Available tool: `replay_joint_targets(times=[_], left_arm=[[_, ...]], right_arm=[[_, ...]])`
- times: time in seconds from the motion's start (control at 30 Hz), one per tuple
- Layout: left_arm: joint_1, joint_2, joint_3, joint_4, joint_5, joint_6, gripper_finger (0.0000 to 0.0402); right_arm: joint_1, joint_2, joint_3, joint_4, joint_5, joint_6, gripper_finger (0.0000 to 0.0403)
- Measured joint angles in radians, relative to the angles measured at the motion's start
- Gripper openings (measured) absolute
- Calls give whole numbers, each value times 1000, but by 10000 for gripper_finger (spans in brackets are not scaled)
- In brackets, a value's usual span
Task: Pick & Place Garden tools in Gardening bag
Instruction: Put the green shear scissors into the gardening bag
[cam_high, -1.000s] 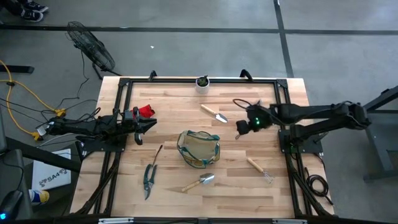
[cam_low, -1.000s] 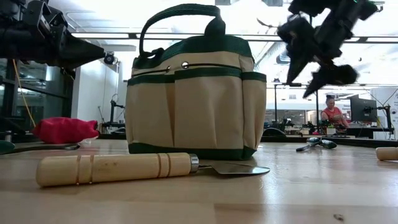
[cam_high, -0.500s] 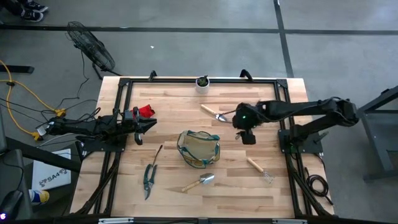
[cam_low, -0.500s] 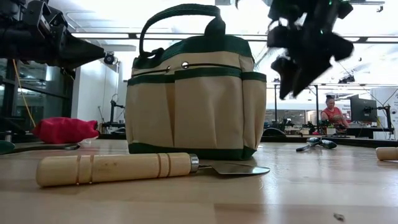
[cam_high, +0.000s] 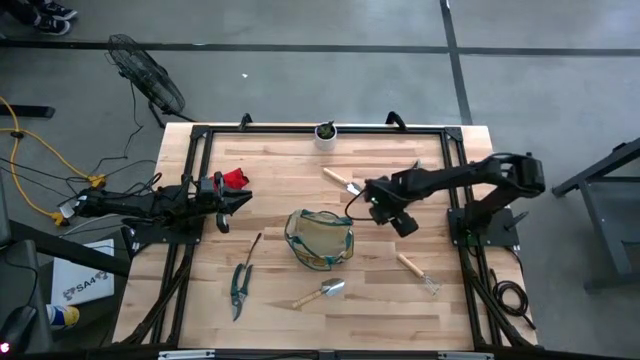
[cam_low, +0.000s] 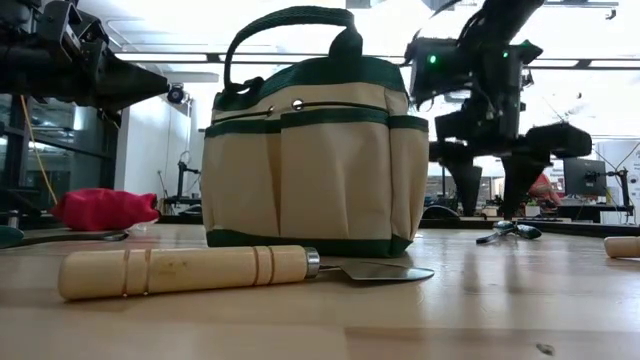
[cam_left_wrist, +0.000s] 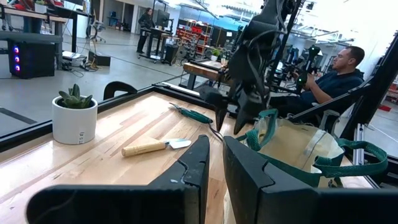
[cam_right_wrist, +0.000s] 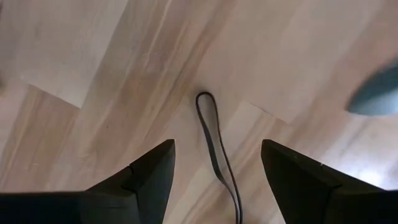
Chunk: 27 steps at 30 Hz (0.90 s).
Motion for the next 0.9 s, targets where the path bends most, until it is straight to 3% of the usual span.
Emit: replay_joint_targets(times=[0.27,0.63,0.9], left_arm=[[0,0,0,0,0,0,45],[0,0,0,0,0,0,45],[0,0,0,0,0,0,45]], right_arm=[[0,73,0,57,0,-25,231],[0,75,-11,85,0,-51,231],[-1,71,-51,89,-2,43,231]])
